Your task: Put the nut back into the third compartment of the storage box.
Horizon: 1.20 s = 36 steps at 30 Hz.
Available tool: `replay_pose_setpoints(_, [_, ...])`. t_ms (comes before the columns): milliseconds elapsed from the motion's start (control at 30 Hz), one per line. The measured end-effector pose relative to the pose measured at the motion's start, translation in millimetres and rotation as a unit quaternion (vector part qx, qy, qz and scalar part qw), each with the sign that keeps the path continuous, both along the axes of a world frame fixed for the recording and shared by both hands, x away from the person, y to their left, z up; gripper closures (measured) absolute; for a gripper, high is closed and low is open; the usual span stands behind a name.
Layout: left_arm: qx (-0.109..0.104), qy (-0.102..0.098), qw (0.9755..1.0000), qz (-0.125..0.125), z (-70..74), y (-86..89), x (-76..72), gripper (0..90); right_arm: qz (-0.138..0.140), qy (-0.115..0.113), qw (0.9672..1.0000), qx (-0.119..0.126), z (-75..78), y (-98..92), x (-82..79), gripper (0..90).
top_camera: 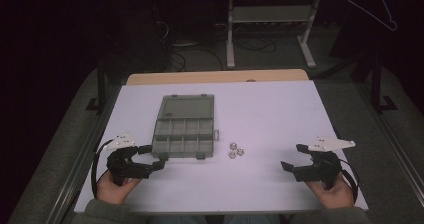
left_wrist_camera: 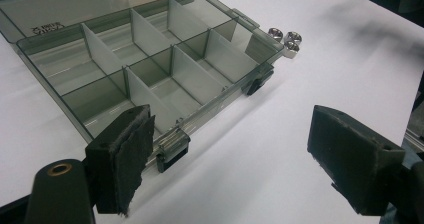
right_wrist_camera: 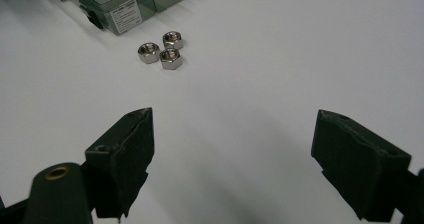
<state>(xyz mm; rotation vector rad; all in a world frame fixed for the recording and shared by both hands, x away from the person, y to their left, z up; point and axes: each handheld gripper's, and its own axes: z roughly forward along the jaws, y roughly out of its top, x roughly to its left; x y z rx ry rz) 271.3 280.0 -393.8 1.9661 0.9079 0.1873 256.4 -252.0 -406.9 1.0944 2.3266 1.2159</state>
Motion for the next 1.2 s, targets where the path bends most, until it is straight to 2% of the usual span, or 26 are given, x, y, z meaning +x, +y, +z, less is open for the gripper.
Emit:
replay_pose_setpoints(467, [-0.001, -0.002, 1.0000, 0.001, 0.6, 0.8, -0.9, 17.7, 0.005, 0.004, 1.0000, 0.002, -0.3, 2.3, 2.8, 16.1])
replay_pose_setpoints(600, [-0.001, -0.003, 1.0000, 0.001, 0.3, 0.9, -0.4, 17.7, 0.011, 0.015, 0.9998, -0.001, -0.1, 5.3, 8.1, 15.4])
replay_pose_setpoints(800, [-0.002, -0.003, 1.0000, 0.003, 0.4, 0.4, -0.3, 17.7, 0.028, 0.024, 0.9992, -0.016, 7.7, 15.1, 22.2, 16.7])
replay_pose_setpoints(900, [-0.001, -0.003, 1.0000, 0.003, 0.5, 0.0, 0.1, 17.7, 0.045, 0.026, 0.9981, -0.032, 10.7, 26.3, 32.1, 17.8])
replay_pose_setpoints(1000, [-0.003, -0.003, 1.0000, 0.003, 0.4, 0.0, 0.3, 17.7, 0.061, 0.035, 0.9965, -0.046, 14.4, 39.7, 44.4, 18.7])
replay_pose_setpoints(1200, [-0.004, -0.004, 1.0000, 0.003, 1.0, -0.3, 1.1, 17.7, 0.086, 0.052, 0.9933, -0.056, 19.1, 56.2, 64.8, 20.3])
